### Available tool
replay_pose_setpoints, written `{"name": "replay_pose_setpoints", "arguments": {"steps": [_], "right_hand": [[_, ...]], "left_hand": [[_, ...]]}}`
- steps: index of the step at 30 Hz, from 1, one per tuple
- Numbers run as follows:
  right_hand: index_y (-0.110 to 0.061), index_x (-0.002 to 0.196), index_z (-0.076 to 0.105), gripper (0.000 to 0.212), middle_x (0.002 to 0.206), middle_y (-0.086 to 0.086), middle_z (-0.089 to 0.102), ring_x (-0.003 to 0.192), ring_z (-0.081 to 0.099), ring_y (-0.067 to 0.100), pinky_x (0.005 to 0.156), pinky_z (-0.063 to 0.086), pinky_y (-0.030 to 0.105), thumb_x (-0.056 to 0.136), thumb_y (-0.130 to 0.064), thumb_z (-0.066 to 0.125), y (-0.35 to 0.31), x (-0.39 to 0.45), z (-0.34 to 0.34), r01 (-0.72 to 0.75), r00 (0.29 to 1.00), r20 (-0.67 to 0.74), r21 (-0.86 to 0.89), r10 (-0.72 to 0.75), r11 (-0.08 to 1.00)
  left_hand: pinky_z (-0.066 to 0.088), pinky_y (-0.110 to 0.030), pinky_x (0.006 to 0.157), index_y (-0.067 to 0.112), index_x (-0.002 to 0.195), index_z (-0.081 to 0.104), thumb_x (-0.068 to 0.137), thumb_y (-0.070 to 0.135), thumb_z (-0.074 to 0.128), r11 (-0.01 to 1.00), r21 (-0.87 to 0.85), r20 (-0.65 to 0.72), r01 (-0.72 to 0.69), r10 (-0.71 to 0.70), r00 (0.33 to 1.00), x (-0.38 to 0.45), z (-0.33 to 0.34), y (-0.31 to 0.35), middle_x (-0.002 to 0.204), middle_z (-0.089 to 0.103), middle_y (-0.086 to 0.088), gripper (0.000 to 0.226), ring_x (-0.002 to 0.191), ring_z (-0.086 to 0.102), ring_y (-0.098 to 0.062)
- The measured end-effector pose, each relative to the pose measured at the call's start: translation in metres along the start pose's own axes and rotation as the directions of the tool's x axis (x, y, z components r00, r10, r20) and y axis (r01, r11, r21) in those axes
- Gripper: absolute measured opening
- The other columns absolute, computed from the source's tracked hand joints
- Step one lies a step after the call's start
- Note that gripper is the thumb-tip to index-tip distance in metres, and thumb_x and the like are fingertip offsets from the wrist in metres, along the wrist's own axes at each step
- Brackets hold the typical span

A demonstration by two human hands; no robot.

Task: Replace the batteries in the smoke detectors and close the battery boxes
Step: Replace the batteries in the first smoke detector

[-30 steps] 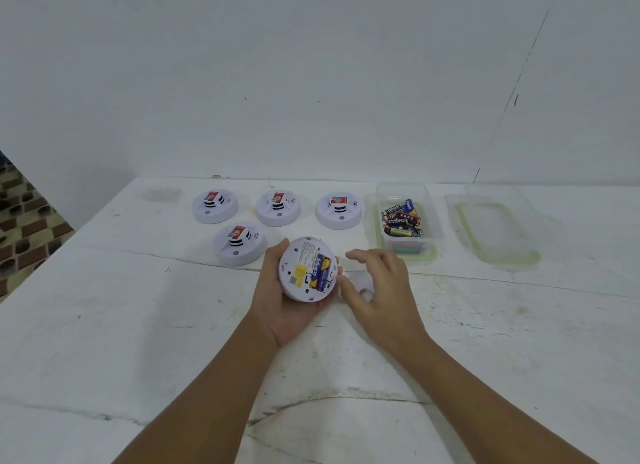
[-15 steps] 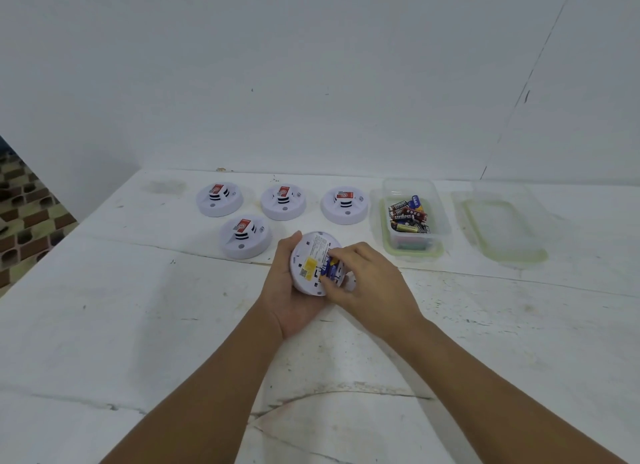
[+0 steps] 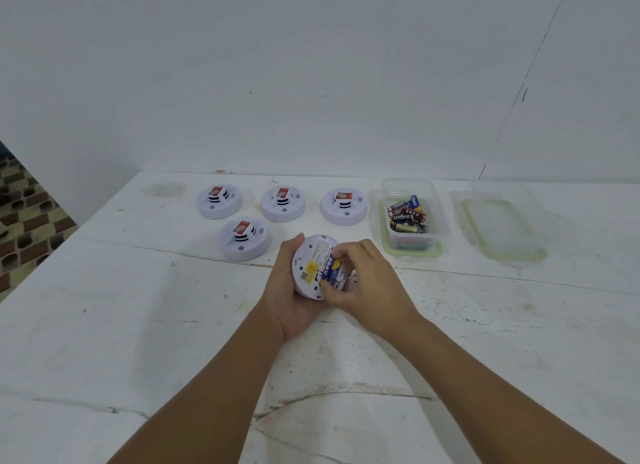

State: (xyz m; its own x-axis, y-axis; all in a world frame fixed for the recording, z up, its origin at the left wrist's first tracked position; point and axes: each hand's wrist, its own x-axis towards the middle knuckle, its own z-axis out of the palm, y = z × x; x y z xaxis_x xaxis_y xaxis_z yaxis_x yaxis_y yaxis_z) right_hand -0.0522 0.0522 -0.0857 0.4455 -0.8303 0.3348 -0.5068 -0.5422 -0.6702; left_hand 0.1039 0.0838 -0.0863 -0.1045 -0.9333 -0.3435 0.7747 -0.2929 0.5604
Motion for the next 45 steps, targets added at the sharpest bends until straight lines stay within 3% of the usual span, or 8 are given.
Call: {"name": "replay_pose_setpoints", "arguments": {"steps": [4, 10, 15, 20, 25, 30, 37, 45], "right_hand": [[-0.023, 0.121, 0.065, 0.043, 0.110, -0.005, 0.058, 0.095, 0.061, 0.006, 0.084, 0.051, 0.022, 0.083, -0.032, 0.082, 0.003, -0.001, -0.002, -0.005, 1.000, -0.027, 0.060, 0.007, 0.998], [-0.014, 0.125, 0.073, 0.043, 0.106, 0.003, 0.073, 0.089, 0.071, 0.022, 0.070, 0.058, 0.034, 0.087, -0.035, 0.075, -0.001, -0.001, -0.005, 0.179, 0.980, -0.040, -0.231, -0.194, 0.956], [-0.013, 0.103, 0.079, 0.026, 0.083, 0.002, 0.073, 0.074, 0.069, 0.023, 0.056, 0.056, 0.035, 0.084, -0.030, 0.072, -0.003, -0.001, -0.004, 0.229, 0.969, -0.026, -0.278, -0.246, 0.933], [-0.016, 0.102, 0.079, 0.025, 0.089, 0.002, 0.075, 0.079, 0.069, 0.021, 0.067, 0.058, 0.042, 0.089, -0.029, 0.063, 0.003, 0.007, -0.014, 0.153, 0.986, -0.044, -0.147, -0.160, 0.977], [-0.019, 0.118, 0.078, 0.038, 0.115, -0.002, 0.074, 0.102, 0.068, 0.017, 0.086, 0.057, 0.037, 0.090, -0.043, 0.067, 0.002, -0.002, -0.011, 0.189, 0.982, 0.031, -0.130, -0.187, 0.973], [-0.017, 0.110, 0.081, 0.033, 0.114, -0.002, 0.076, 0.099, 0.072, 0.016, 0.080, 0.061, 0.037, 0.090, -0.040, 0.068, 0.002, -0.001, -0.010, 0.217, 0.974, -0.022, -0.171, -0.224, 0.961], [-0.016, 0.094, 0.075, 0.025, 0.086, 0.000, 0.072, 0.075, 0.068, 0.020, 0.057, 0.055, 0.039, 0.089, -0.037, 0.062, -0.001, 0.002, -0.010, 0.243, 0.969, 0.037, -0.289, -0.242, 0.926], [-0.021, 0.110, 0.076, 0.033, 0.096, 0.000, 0.073, 0.084, 0.067, 0.019, 0.070, 0.056, 0.040, 0.090, -0.044, 0.063, 0.001, 0.007, -0.017, 0.218, 0.975, 0.089, -0.203, -0.203, 0.955]], "left_hand": [[0.062, -0.044, 0.083, 0.008, 0.107, 0.080, 0.088, 0.052, 0.064, 1.000, -0.022, -0.021, 0.001, -0.001, 1.000, -0.001, 0.002, 0.001, 0.113, 0.072, -0.020, 0.051, 0.100, 0.072, -0.033], [0.061, -0.045, 0.087, 0.009, 0.123, 0.070, 0.087, 0.055, 0.065, 1.000, 0.009, -0.056, -0.017, 0.018, 0.998, 0.000, 0.001, 0.000, 0.119, 0.070, -0.019, 0.059, 0.105, 0.070, -0.032], [0.063, -0.044, 0.086, 0.006, 0.104, 0.080, 0.085, 0.055, 0.064, 1.000, 0.000, -0.032, 0.008, -0.008, 0.999, 0.001, 0.000, 0.000, 0.112, 0.073, -0.020, 0.054, 0.099, 0.073, -0.032], [0.052, -0.047, 0.101, 0.008, 0.104, 0.081, 0.089, 0.054, 0.060, 0.999, 0.040, -0.030, -0.004, 0.005, 1.000, 0.001, -0.001, 0.000, 0.116, 0.073, -0.020, 0.053, 0.100, 0.073, -0.032], [0.050, -0.043, 0.098, 0.006, 0.102, 0.081, 0.087, 0.056, 0.063, 1.000, -0.003, -0.052, -0.002, 0.002, 0.999, 0.002, 0.001, 0.001, 0.110, 0.072, -0.020, 0.055, 0.095, 0.074, -0.032], [0.049, -0.043, 0.098, 0.005, 0.104, 0.080, 0.086, 0.055, 0.065, 1.000, 0.001, -0.060, 0.005, -0.005, 0.998, 0.002, 0.000, 0.000, 0.111, 0.070, -0.021, 0.055, 0.098, 0.070, -0.033], [0.058, -0.045, 0.093, 0.007, 0.111, 0.076, 0.091, 0.057, 0.061, 1.000, 0.023, -0.065, 0.000, 0.002, 0.998, 0.002, 0.001, 0.000, 0.114, 0.072, -0.020, 0.055, 0.099, 0.073, -0.031], [0.053, -0.047, 0.101, 0.006, 0.106, 0.081, 0.091, 0.058, 0.060, 1.000, 0.009, -0.068, 0.026, -0.025, 0.997, 0.004, 0.000, 0.001, 0.121, 0.072, -0.021, 0.058, 0.103, 0.072, -0.033]]}}
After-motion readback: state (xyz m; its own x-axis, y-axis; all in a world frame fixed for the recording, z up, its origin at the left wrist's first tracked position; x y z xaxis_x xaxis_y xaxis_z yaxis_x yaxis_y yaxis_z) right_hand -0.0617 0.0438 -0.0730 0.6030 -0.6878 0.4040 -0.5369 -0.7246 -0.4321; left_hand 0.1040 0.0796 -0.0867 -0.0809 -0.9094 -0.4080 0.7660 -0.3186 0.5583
